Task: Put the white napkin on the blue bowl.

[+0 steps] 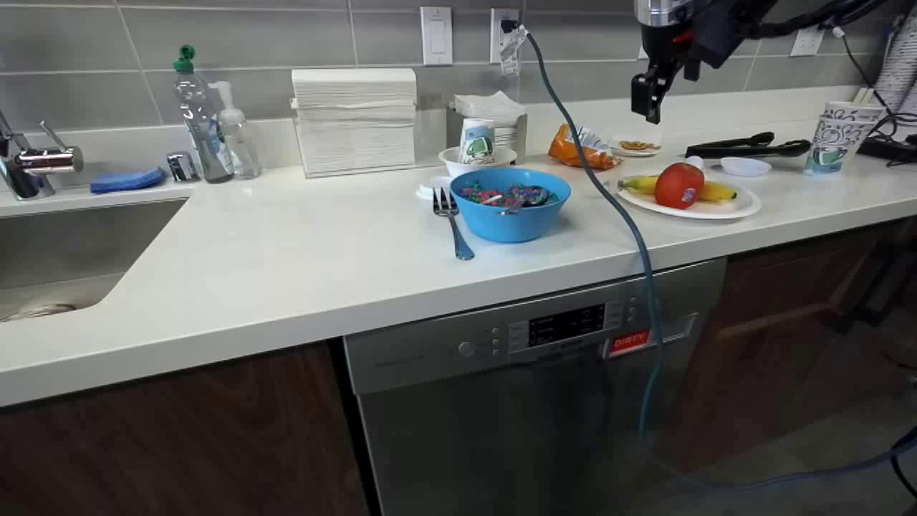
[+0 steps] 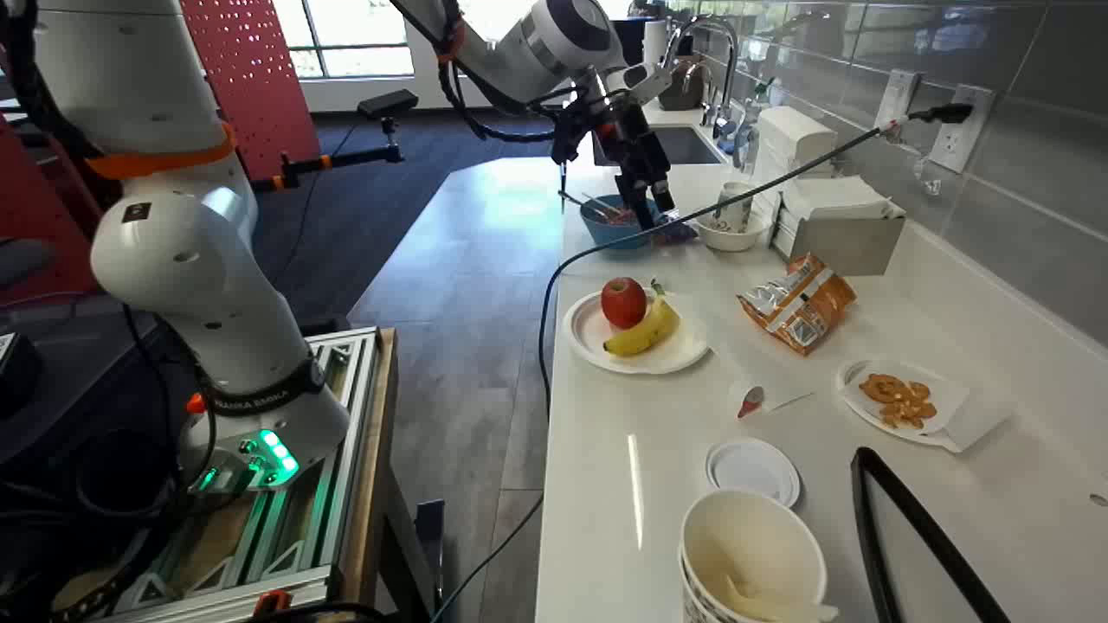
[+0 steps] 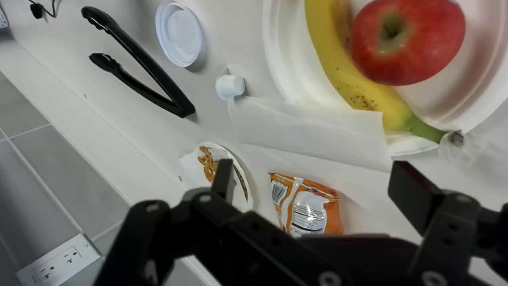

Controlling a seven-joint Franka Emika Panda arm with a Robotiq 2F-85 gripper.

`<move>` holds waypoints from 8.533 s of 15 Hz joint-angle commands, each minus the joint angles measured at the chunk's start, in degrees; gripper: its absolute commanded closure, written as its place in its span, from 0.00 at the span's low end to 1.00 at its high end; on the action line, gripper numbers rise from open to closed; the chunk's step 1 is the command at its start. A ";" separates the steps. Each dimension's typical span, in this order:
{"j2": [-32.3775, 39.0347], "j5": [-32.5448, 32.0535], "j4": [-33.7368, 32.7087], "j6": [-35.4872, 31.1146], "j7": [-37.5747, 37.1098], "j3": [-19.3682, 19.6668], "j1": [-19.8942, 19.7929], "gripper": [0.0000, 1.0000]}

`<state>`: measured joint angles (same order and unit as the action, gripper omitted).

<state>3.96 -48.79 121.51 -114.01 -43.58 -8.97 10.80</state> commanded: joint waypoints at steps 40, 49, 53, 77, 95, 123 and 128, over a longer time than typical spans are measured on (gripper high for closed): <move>19.53 -7.62 -13.27 7.45 -2.24 1.99 2.07 0.00; 22.65 -5.24 -15.58 9.11 1.17 2.32 2.41 0.00; 23.52 -5.27 -16.07 9.03 2.83 2.49 2.28 0.06; 27.91 -5.97 -18.29 3.28 20.87 3.40 0.73 0.41; 22.29 9.62 -13.52 -7.42 32.81 4.42 -4.41 0.99; -7.94 17.67 12.16 -27.40 34.84 4.69 -4.67 0.99; -13.52 19.72 14.90 -26.94 34.12 2.46 -4.20 0.99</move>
<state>-5.24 -31.28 133.09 -139.99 -10.09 -5.29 6.49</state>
